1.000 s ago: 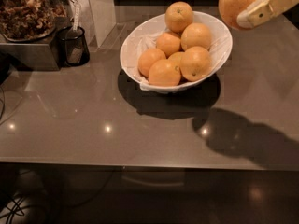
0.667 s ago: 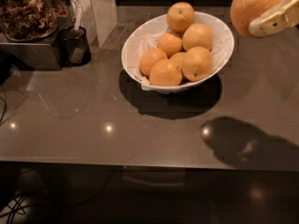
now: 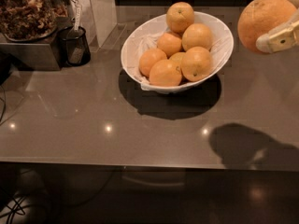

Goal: Pick orange from white bowl

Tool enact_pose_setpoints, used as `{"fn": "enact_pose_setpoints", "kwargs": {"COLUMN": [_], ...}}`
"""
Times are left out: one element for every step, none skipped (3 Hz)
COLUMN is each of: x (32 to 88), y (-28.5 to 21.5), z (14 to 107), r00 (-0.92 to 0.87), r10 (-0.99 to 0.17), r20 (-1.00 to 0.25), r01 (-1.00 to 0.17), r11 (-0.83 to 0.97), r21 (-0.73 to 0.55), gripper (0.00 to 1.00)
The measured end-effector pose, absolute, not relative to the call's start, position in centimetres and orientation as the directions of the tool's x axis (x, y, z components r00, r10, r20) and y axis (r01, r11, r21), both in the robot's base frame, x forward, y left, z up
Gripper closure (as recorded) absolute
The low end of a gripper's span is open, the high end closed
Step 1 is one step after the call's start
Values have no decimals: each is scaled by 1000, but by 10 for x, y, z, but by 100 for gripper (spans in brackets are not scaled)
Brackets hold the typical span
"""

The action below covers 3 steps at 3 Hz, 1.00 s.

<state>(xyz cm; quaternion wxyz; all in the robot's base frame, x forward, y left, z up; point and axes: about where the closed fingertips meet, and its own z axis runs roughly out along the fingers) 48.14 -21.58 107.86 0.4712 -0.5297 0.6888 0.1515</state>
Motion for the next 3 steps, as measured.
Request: {"fn": "enact_pose_setpoints", "kwargs": {"x": [494,507,507], "y": [-204,-194,-193], "z": [1065,1039,1038], "r00": [3,-36,-37], "r10": [-590,-590,-590], "r20": [-807,-807,-807], "r01": [-894,-923,-924], "r11": [360,330,328], "r21": [-266,-200,-198], "gripper": [100,100,100]}}
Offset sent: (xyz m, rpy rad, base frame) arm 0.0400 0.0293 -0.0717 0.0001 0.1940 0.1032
